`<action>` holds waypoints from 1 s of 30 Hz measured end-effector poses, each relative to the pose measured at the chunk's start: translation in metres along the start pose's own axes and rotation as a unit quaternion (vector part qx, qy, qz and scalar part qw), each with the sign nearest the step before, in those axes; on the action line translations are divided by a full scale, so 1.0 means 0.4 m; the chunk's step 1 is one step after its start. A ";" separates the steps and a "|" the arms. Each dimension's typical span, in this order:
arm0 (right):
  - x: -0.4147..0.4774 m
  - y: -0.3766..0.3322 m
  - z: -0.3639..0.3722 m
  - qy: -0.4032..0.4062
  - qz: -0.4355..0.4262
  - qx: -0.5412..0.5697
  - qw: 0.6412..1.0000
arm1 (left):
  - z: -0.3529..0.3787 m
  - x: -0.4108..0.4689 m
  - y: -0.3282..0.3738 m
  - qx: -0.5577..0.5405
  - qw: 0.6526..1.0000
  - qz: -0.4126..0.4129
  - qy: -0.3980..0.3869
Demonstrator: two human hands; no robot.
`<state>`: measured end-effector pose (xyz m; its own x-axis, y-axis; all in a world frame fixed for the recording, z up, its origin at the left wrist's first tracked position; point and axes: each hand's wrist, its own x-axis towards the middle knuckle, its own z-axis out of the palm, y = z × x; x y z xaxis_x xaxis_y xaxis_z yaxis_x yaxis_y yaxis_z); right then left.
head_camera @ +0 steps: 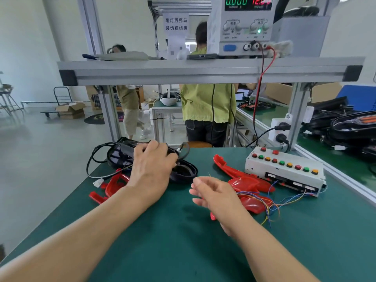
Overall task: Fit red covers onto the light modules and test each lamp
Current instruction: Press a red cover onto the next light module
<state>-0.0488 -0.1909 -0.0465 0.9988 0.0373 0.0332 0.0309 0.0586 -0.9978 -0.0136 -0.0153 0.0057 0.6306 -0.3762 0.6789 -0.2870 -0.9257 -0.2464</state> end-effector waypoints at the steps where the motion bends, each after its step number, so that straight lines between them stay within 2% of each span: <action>1: 0.000 0.001 0.002 -0.010 0.015 0.050 0.999 | -0.004 -0.007 0.013 -0.004 1.000 0.004 -0.002; 4: 0.002 0.001 0.009 -0.048 0.055 0.156 0.985 | -0.003 -0.029 0.048 0.003 1.000 0.023 -0.018; 7: 0.004 0.003 0.019 -0.072 0.072 0.188 0.977 | 0.011 -0.040 0.060 0.004 0.999 0.043 -0.031; 13: 0.009 0.011 0.018 -0.067 0.076 0.153 0.983 | 0.030 0.005 -0.023 0.057 0.995 0.027 -0.073; 17: 0.009 0.013 0.010 -0.081 0.088 0.128 0.984 | 0.015 0.046 -0.095 0.132 0.982 -0.031 -0.128; 21: 0.003 0.011 0.013 -0.107 0.088 0.117 0.984 | -0.054 0.076 -0.075 0.178 0.972 -0.068 -0.140; 25: -0.007 0.004 0.022 -0.128 0.079 0.122 0.981 | -0.109 0.053 0.024 0.157 0.975 -0.050 -0.151; 30: -0.007 -0.013 0.011 -0.203 0.070 0.218 0.952 | -0.103 -0.002 0.170 0.067 0.989 0.013 -0.133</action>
<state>-0.0520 -0.1870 -0.0413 0.8921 0.4517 0.0102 -0.2082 0.4310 -0.8780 -0.0633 -0.0765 0.0169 0.7970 -0.3804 0.4692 -0.2190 -0.9059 -0.3623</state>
